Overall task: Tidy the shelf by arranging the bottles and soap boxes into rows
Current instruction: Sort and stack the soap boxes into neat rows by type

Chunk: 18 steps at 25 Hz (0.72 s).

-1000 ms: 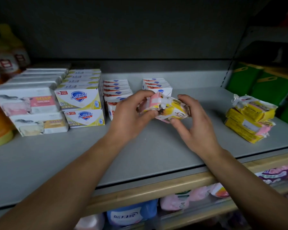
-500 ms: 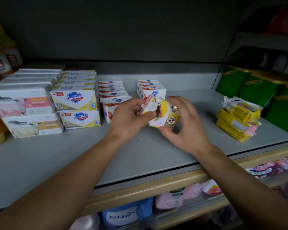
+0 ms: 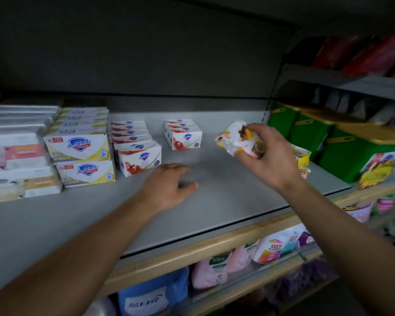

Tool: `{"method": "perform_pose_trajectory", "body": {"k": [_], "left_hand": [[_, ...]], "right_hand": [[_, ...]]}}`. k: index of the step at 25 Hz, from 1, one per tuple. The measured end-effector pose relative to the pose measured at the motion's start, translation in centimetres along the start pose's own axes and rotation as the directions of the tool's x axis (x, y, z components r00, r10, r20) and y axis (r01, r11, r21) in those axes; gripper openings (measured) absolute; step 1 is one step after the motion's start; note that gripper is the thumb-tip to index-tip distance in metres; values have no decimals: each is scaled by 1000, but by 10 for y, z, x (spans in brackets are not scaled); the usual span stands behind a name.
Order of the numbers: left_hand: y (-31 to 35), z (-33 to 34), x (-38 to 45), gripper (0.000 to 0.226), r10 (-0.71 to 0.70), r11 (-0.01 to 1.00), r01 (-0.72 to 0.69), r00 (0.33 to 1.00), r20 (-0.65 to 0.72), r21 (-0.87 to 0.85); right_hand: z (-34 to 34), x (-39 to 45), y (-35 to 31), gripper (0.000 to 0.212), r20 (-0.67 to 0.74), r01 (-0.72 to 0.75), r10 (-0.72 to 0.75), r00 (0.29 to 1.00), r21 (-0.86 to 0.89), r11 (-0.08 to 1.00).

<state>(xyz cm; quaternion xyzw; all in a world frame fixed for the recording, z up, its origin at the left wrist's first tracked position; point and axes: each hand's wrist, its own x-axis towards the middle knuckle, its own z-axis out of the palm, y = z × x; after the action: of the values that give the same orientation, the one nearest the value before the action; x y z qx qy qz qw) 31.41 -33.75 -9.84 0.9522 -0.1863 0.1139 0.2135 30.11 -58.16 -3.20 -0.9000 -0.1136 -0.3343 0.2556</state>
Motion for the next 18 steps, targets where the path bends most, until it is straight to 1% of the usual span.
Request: {"method": "perform_pose_trajectory", "body": {"k": [1, 3, 6, 8, 10, 11, 14, 16, 18], "left_hand": [[0, 2, 0, 70, 22, 995, -28, 997, 72, 91], [0, 6, 1, 80, 25, 985, -53, 986, 167, 162], [0, 9, 0, 83, 7, 983, -40, 984, 178, 180], [1, 8, 0, 83, 10, 983, -41, 985, 171, 178], [2, 7, 1, 83, 10, 986, -39, 984, 176, 164], [2, 7, 1, 83, 10, 986, -39, 983, 181, 160], [2, 6, 0, 83, 13, 987, -42, 984, 177, 158], [2, 6, 0, 83, 11, 987, -40, 984, 176, 158], [2, 7, 0, 83, 6, 987, -35, 984, 179, 156]], "right_hand": [[-13, 5, 9, 58, -24, -34, 33, 999, -44, 998], [-39, 16, 30, 57, -61, -111, 103, 993, -144, 983], [-64, 27, 58, 54, -74, -244, 233, 970, -233, 941], [-66, 30, 71, 52, -36, -290, 291, 956, -267, 919], [-57, 28, 78, 48, 38, -290, 317, 948, -314, 904], [-53, 26, 80, 47, 52, -290, 324, 945, -325, 900], [-47, 25, 82, 50, 50, -277, 315, 948, -360, 891], [-50, 27, 80, 55, 75, -270, 334, 939, -436, 858], [-52, 27, 72, 59, 59, -248, 327, 943, -530, 811]]}}
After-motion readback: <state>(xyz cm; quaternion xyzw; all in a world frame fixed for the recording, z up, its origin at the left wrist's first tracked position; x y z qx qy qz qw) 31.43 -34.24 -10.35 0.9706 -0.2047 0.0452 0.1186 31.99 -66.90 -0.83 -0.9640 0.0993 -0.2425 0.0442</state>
